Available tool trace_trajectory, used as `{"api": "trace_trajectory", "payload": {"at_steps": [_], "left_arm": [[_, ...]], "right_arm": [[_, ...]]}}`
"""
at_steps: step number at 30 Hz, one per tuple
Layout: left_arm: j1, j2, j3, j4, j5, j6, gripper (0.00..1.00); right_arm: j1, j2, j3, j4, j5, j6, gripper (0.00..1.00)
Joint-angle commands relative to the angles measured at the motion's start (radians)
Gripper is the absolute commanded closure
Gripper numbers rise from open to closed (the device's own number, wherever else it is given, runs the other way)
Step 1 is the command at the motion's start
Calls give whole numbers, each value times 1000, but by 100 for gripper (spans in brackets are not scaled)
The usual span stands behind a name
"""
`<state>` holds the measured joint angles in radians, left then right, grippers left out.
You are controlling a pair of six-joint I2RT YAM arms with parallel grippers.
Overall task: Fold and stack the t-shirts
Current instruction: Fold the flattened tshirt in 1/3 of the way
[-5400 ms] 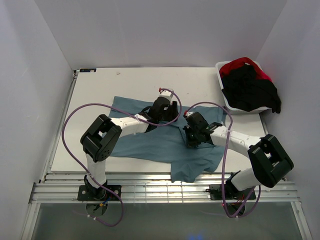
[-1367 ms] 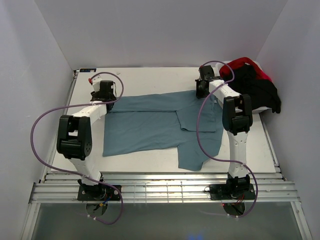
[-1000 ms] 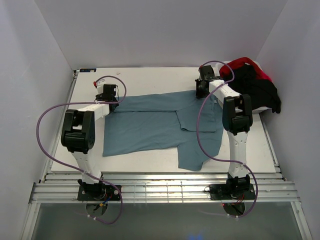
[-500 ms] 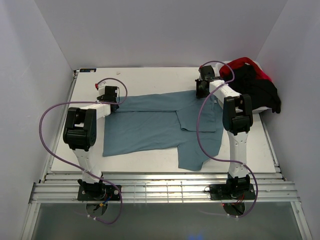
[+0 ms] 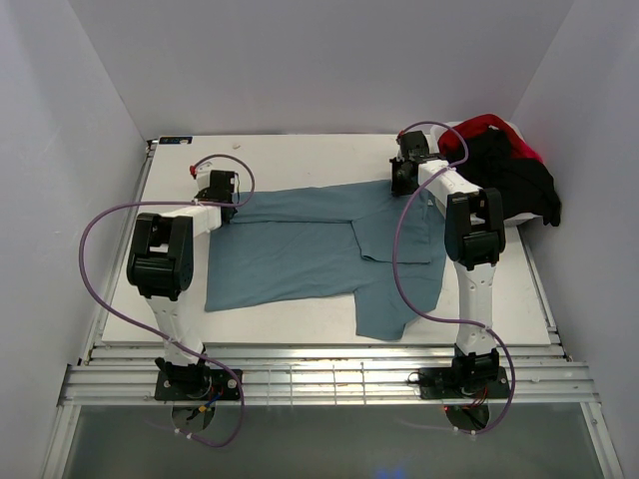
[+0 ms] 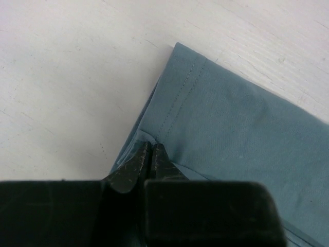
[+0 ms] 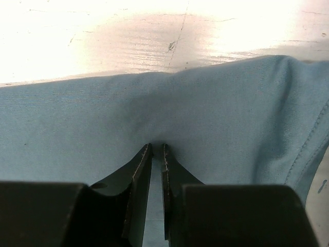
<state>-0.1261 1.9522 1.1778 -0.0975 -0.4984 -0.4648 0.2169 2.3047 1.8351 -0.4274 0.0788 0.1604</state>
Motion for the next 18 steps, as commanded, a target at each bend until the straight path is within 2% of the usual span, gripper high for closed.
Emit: {"api": "trace_trajectory", "payload": {"at_steps": [1,10,18], "left_arm": [[3,-42,-26,-31,4,-18,94],[-12,-277,-213,-28,3,-77,96],[-21,-407,-284,24,30,-58,95]], "right_arm": [[-13,39,-42,-36,10,-13,81],[-13,48,-37,-43,12,-13,81],[-13,52,-39,-47,3,-15,81]]}}
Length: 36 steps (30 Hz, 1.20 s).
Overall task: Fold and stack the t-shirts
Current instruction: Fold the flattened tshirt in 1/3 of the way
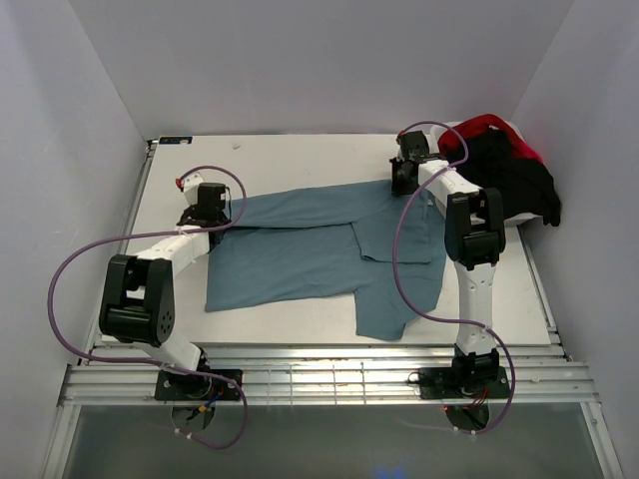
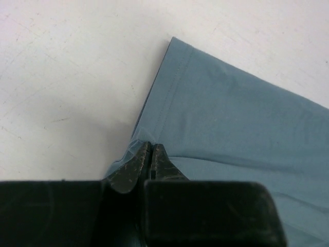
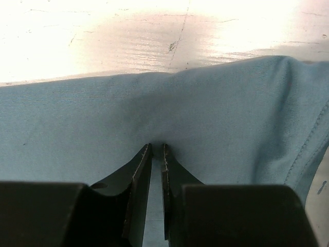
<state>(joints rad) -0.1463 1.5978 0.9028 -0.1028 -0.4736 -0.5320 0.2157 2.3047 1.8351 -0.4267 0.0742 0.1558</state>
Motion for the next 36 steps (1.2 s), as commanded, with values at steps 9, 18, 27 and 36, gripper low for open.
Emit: {"api": "trace_trajectory", "payload": {"at_steps": [9,18,27,36], "left_arm": [[-7,-45,-31,-54,24,-25,60],[-15,-110,-22,-58,-23,-48,27],[-15,66,146,12,3,6,50],[-15,250,264,-18,27,10,100]], "right_arm": [[-12,51,-45,-52,6,-21,81],[-12,56,-43,-55,-5,-21,81],[-10,61,-45,-57,-4,-27,81],[-10,59,-42,-64,-4,-29,85]]}}
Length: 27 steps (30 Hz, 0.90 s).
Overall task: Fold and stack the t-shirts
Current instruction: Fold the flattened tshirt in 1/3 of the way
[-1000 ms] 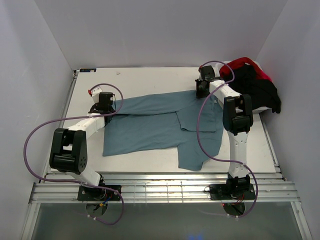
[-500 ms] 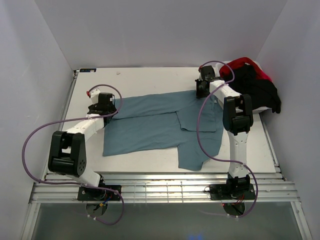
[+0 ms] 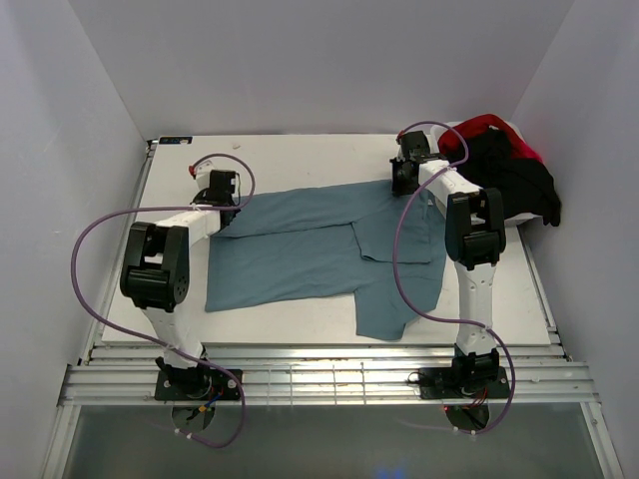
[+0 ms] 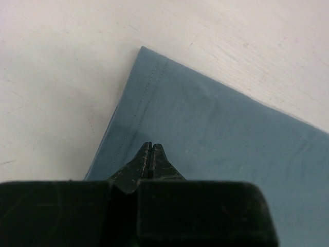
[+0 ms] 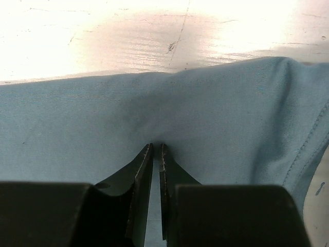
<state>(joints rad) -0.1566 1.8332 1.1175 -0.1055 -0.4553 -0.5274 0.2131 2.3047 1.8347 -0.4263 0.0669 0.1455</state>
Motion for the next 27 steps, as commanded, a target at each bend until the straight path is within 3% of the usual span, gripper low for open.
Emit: {"api": "trace_trajectory", "payload": {"at_steps": [1,16,27], "left_arm": [[-4,27,56,-19,9,4,100],[57,285,266,-100,40,-2,100],[89,385,383,-94,81,26,100]], "right_arm": [[-8,58,-41,-63,-1,-18,85],[-8,93,17,-103,-44,-1,84],[-9,171,139,-114,-32,9,83]]}}
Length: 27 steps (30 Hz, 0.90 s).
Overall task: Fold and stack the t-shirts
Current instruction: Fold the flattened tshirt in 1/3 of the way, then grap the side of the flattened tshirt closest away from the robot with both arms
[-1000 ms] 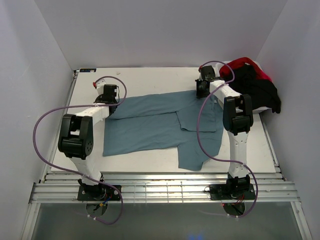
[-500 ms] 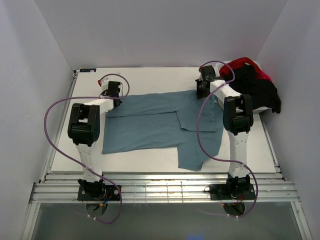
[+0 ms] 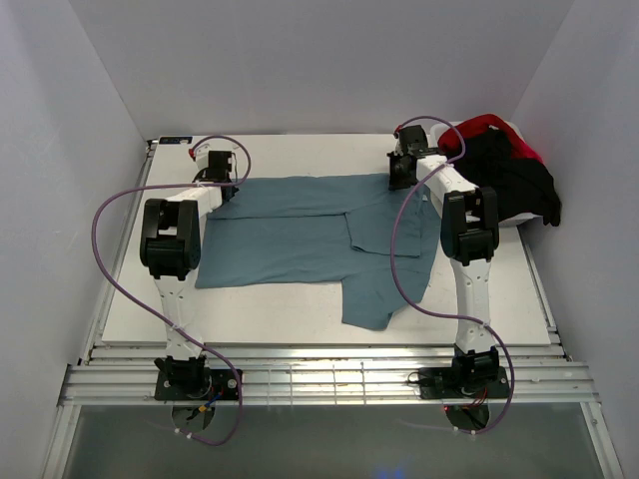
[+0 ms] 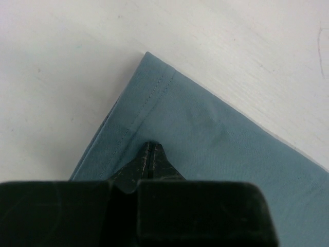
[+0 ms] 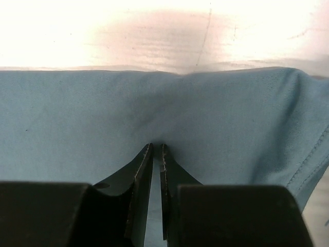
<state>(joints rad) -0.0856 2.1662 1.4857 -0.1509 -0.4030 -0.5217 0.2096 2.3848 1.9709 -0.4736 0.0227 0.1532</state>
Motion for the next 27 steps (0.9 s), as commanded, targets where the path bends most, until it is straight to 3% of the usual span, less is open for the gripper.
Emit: {"api": "trace_trajectory", "payload": {"at_steps": [1,5,9,10,11,12,13,14,16,17,22,27], "left_arm": [[17,50,12,-32,38,29,100],[17,4,-2,60,20,61,100],[9,-84,35,117,1,107,87],[-3,-147,22,137,-22,124,63],[-12,-185,10,158,-39,143,49],[-23,-227,-7,222,-58,178,38],[-48,-318,-60,253,-80,198,27],[-61,-368,-88,302,-106,215,23],[-100,-455,-126,307,-123,229,22],[-112,-530,-154,286,-144,233,22],[-204,-703,-307,151,-209,116,25],[-230,-822,-571,-35,-229,-43,31]], "right_arm": [[-6,91,5,-54,16,2,82],[-10,28,-30,68,-3,-11,76],[-16,-113,-52,157,-9,-33,66],[-16,-155,-85,196,-12,-49,59],[-16,-249,-107,211,-13,-52,54],[-16,-298,-136,225,-23,-56,50],[-15,-355,-174,245,-49,-63,40],[-15,-471,-263,285,-53,-73,27],[-10,-591,-361,312,-52,-75,16],[-9,-701,-451,317,-50,-66,15],[19,-965,-677,208,-49,2,18],[86,-1104,-945,130,29,77,23]]}}
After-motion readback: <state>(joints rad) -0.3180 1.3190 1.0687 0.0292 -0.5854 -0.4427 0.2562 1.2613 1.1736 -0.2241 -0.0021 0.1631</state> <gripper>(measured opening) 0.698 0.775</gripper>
